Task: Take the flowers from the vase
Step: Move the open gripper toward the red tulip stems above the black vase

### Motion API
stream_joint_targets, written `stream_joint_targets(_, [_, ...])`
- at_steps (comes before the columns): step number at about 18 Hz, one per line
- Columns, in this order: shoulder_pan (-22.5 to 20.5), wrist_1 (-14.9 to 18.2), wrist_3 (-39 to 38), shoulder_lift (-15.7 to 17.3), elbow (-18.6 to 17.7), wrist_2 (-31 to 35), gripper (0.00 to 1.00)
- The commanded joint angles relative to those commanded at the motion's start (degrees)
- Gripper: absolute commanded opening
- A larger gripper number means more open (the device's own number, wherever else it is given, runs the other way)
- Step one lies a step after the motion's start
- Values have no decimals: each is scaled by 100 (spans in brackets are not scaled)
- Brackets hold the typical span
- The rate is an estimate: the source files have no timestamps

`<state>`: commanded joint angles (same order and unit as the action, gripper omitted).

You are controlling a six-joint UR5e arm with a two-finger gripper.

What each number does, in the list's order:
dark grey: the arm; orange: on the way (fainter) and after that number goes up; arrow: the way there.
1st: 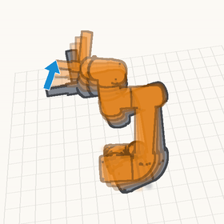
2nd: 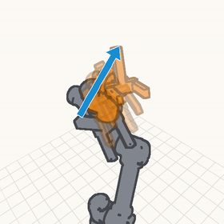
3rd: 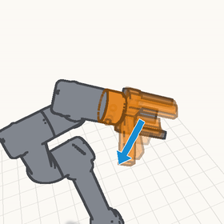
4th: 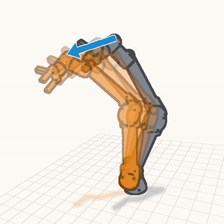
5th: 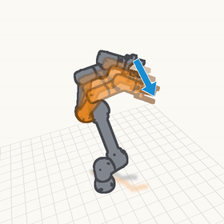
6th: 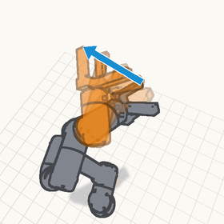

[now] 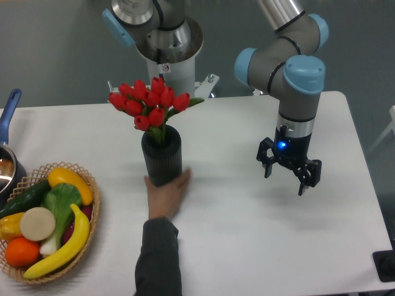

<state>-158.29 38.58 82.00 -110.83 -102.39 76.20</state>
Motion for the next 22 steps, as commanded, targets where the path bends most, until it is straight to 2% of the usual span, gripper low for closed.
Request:
stream_joint_targets(5, [9,-9,-26,0,-17,-9,100])
stream_joint_targets(7, [26,-52,-70,0,-184,-70,100])
stream_joint_targets(11, [0,-88,-71,140,-596,-807,100])
stream_joint_targets(12, [-35,-88,-70,228,-702,-1017,100])
stream_joint_targets(16, [-97,-79,-88,439,-1036,-2571,100])
stream_joint_targets(20, [-474,-70,-53,798,-1440,-4153,100])
stream_joint_targets(22, [-484,-79,-70,1071,-1826,-4481,100])
